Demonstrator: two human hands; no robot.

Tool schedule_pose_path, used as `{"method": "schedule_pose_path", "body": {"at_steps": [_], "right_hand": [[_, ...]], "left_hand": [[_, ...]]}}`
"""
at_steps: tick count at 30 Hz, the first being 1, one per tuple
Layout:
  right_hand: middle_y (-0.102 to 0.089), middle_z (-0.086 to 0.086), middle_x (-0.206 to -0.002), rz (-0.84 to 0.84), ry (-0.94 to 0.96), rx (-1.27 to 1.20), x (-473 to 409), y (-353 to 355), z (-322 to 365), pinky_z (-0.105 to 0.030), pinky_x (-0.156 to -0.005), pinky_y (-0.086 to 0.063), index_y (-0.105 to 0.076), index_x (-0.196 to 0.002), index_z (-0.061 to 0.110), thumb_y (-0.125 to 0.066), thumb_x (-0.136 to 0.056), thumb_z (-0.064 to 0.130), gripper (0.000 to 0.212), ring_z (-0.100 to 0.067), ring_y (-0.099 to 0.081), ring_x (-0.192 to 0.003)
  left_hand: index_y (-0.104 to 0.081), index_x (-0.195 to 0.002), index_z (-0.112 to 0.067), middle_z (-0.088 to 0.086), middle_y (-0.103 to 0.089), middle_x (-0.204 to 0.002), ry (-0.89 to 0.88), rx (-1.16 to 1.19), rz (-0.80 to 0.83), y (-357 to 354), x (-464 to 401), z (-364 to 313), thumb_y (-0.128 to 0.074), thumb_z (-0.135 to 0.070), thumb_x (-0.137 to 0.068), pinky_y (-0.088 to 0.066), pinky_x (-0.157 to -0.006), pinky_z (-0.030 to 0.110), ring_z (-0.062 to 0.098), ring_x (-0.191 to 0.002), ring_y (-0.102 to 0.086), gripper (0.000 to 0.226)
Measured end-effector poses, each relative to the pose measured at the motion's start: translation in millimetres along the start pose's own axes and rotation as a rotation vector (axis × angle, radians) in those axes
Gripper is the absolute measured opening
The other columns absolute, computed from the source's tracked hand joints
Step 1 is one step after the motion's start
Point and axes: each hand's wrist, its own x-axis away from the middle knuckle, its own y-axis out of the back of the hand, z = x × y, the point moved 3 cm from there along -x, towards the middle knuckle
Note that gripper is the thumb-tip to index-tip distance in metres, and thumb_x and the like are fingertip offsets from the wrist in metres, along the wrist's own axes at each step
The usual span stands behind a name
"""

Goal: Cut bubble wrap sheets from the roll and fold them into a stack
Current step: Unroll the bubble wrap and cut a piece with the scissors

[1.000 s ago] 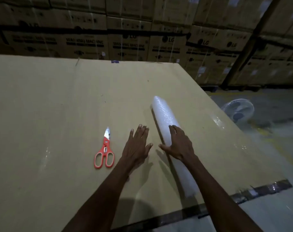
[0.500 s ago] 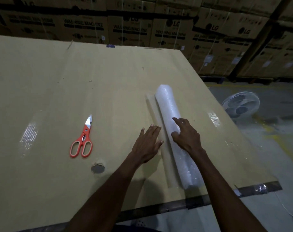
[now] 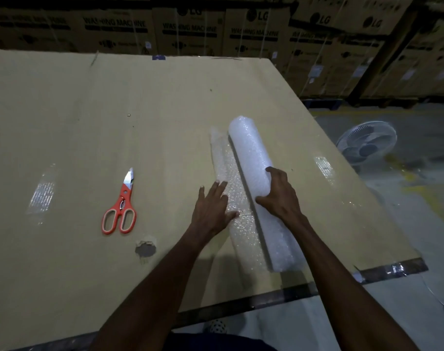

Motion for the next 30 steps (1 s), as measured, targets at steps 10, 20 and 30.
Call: {"method": "schedule_pose_path", "body": {"at_steps": [10, 20, 30], "right_hand": [[-0.026, -0.004, -0.166, 0.126, -0.007, -0.125, -5.9, -41.0, 52.8, -0.042, -0.112, -0.034, -0.027, -0.159, 0.03, -0.075, -0.085, 0.04, 0.09, -0.027, -0.037, -0.146], [-0.017, -0.007, -0.168, 0.083, 0.162, 0.33, 8.7, -61.3, 80.8, -0.054, -0.107, -0.041, -0.031, -0.155, 0.025, -0.067, -0.087, 0.057, 0.084, -0.031, -0.023, -0.151], [-0.038, -0.008, -0.154, -0.021, 0.178, 0.493, 5.0, -42.8, 66.5, -0.048, -0.084, -0.054, -0.054, -0.136, 0.016, -0.055, -0.093, 0.017, 0.043, -0.031, -0.038, -0.138]], "left_hand": [[-0.059, -0.122, -0.02, 0.005, -0.037, -0.158, 0.016, 0.034, 0.04, 26.9, 64.1, 134.0, -0.039, -0.081, -0.082, -0.029, -0.113, 0.056, 0.025, -0.148, -0.029, 0.075], [-0.037, -0.148, 0.003, 0.023, -0.033, -0.157, 0.009, 0.351, 0.065, 20.1, 26.8, 75.0, -0.03, -0.054, -0.098, -0.024, -0.12, 0.046, 0.036, -0.146, -0.029, 0.076], [-0.01, -0.159, -0.004, 0.014, -0.004, -0.167, 0.09, 0.251, 0.1, -5.5, 40.2, 75.0, -0.022, -0.049, -0.105, -0.001, -0.124, 0.042, 0.026, -0.154, -0.001, 0.071]]}}
